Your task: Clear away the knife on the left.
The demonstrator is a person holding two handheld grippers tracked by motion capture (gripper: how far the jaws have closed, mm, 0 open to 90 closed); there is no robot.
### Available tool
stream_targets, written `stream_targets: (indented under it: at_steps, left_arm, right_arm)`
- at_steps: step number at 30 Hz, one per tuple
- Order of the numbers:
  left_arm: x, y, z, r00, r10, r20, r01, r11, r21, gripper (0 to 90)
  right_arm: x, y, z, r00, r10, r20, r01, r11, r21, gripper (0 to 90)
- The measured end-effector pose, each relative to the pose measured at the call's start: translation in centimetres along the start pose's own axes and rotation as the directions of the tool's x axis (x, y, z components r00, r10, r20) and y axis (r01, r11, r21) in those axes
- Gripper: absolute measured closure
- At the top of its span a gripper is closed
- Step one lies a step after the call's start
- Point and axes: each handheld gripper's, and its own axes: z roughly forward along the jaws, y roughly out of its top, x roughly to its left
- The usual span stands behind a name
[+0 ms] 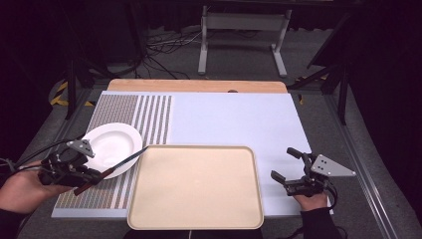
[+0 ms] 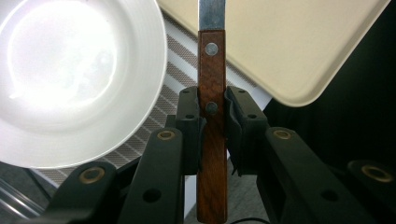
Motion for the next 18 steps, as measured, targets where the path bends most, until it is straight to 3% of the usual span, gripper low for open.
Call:
stream_targets:
  at_steps: [7, 8, 10, 13, 18]
  left_arm:
    - [-0.9, 0.8, 0.0, 0.9968, -0.080, 0.003, 0.080, 0.9961, -0.038, 76.8]
    - [-0.8, 1.0, 0.1, 0.9972, -0.074, 0.000, 0.074, 0.9964, -0.042, 76.8]
    - [-1.0, 1.2, 0.5, 0.9940, -0.103, 0.036, 0.105, 0.9932, -0.051, 76.7]
    - [-1.2, 1.6, 1.1, 0.9944, -0.100, 0.036, 0.102, 0.9930, -0.060, 76.8]
    - [-1.4, 2.3, 2.4, 0.9884, -0.147, 0.039, 0.149, 0.9865, -0.067, 76.8]
  right_arm:
    - [0.0, 0.1, -0.1, 1.0000, -0.001, 0.002, 0.001, 1.000, -0.008, 2.0]
    - [0.0, 0.1, -0.1, 1.0000, 0.000, 0.003, 0.000, 1.000, -0.007, 2.0]
    - [0.0, 0.1, -0.2, 1.0000, 0.003, 0.005, -0.003, 1.000, -0.008, 1.9]
    - [-0.1, 0.1, -0.1, 1.0000, 0.004, 0.008, -0.004, 1.000, -0.006, 1.9]
    - [-0.1, 0.1, -0.2, 0.9999, 0.005, 0.010, -0.005, 1.000, -0.003, 1.9]
